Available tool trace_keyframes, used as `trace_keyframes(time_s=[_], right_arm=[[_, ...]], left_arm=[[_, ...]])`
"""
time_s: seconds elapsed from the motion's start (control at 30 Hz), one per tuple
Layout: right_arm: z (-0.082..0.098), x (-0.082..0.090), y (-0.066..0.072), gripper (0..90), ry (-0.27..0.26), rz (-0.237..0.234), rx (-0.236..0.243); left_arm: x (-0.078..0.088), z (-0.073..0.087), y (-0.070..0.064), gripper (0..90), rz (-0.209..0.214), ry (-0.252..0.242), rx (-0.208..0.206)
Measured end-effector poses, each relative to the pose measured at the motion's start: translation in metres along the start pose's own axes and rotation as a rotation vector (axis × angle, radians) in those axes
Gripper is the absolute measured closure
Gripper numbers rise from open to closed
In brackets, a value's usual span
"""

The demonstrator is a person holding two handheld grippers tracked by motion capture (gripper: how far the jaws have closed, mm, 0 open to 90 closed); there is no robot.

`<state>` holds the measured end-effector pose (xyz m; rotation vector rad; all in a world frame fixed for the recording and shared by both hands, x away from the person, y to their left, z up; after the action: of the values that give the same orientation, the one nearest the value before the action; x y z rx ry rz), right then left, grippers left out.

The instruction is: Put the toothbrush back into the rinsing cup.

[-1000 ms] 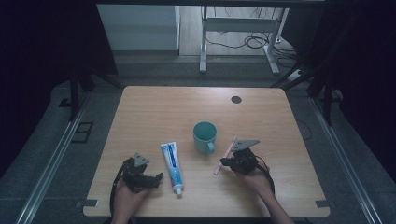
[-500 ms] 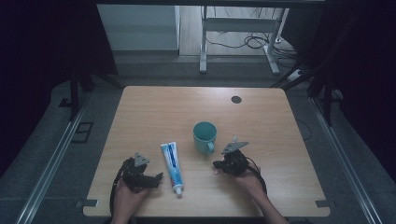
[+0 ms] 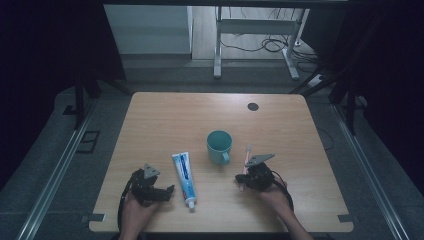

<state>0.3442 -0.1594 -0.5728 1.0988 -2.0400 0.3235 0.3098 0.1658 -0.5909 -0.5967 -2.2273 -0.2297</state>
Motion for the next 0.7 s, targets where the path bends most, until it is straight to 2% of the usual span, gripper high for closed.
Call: trace_keyframes(time_s=[0.3,0.7], right_arm=[[0.012,0.012,-0.008,87.4,0.006,0.023,-0.019],[0.03,0.033,-0.028,87.4,0.009,0.067,-0.062]], left_arm=[[0.0,0.0,0.0,0.0,0.0,0.0,-0.006],[0.0,0.0,0.0,0.0,0.0,0.0,0.0]])
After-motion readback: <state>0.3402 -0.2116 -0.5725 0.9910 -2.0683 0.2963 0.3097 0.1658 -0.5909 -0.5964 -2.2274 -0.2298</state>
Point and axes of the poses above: each handheld gripper's, and its own axes: x roughly backward along the jaws, z roughly out of its underside, y roughly to its left, the point moved 6 cm from there along -x, roughly forward along the jaws
